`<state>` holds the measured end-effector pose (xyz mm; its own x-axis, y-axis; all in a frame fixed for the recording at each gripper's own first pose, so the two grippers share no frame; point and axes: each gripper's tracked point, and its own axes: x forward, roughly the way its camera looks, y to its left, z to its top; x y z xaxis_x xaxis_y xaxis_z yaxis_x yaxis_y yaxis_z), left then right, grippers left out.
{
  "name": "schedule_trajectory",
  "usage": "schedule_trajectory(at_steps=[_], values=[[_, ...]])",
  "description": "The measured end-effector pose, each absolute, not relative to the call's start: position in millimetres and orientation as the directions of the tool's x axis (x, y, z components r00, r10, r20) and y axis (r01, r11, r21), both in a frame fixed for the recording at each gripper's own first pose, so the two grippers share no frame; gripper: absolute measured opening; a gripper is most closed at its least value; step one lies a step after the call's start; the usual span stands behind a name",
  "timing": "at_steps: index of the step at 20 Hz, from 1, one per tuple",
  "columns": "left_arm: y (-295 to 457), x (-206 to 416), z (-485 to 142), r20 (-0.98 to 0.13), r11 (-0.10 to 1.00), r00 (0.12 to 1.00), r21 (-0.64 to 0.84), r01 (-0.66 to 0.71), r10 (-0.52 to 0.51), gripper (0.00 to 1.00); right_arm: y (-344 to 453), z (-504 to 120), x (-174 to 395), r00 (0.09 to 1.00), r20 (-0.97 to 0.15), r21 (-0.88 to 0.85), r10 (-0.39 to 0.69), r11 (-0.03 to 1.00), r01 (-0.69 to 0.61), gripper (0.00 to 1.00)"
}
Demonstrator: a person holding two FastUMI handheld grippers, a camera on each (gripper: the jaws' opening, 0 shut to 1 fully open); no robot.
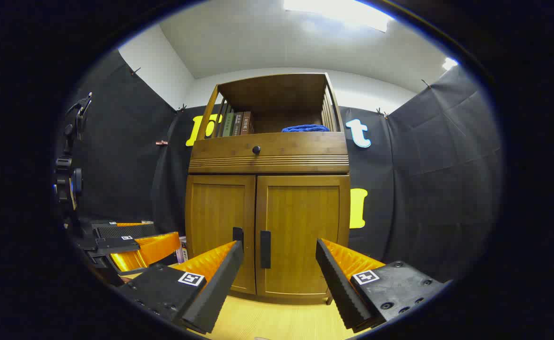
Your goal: Open the right door of the double-door shoe cabinet with the right hand, and open the left door with the left hand.
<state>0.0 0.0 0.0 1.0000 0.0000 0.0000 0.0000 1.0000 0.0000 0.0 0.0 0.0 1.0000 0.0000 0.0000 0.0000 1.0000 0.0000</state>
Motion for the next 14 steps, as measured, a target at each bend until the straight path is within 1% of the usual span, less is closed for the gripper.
schedule_trajectory(at_steps=[1,2,9,10,13,14], values=[[0.2,0.2,-0.7,0.0,1.0,1.0,0.001,0.001,-0.001,0.96,0.9,-1.6,0.8,1.0,-0.005,-0.001,0.003,1.0,-0.003,1.0],[0.0,0.2,0.2,-0.001,1.0,1.0,0.001,0.0,0.0,0.96,2.2,-2.5,1.3,1.0,-0.007,-0.003,0.006,1.0,-0.006,0.98],[2.1,1.6,3.0,0.021,1.0,1.0,0.011,-0.006,0.005,0.94,2.8,-4.1,5.9,1.0,-0.007,-0.014,0.004,1.0,-0.004,0.98],[1.1,2.9,3.9,0.02,1.0,1.0,0.01,-0.004,0.004,0.92,3.0,-3.0,6.1,1.0,-0.001,-0.013,0.005,1.0,-0.005,0.98],[0.6,6.5,-0.6,0.015,1.0,1.0,0.009,-0.002,0.002,0.92,1.9,-2.2,6.6,1.0,0.005,-0.015,0.001,1.0,-0.001,0.98],[0.1,6.9,-0.6,0.013,1.0,1.0,0.01,-0.002,0.002,0.94,1.4,-0.9,6.5,1.0,0.007,-0.016,0.0,1.0,0.0,0.98]])
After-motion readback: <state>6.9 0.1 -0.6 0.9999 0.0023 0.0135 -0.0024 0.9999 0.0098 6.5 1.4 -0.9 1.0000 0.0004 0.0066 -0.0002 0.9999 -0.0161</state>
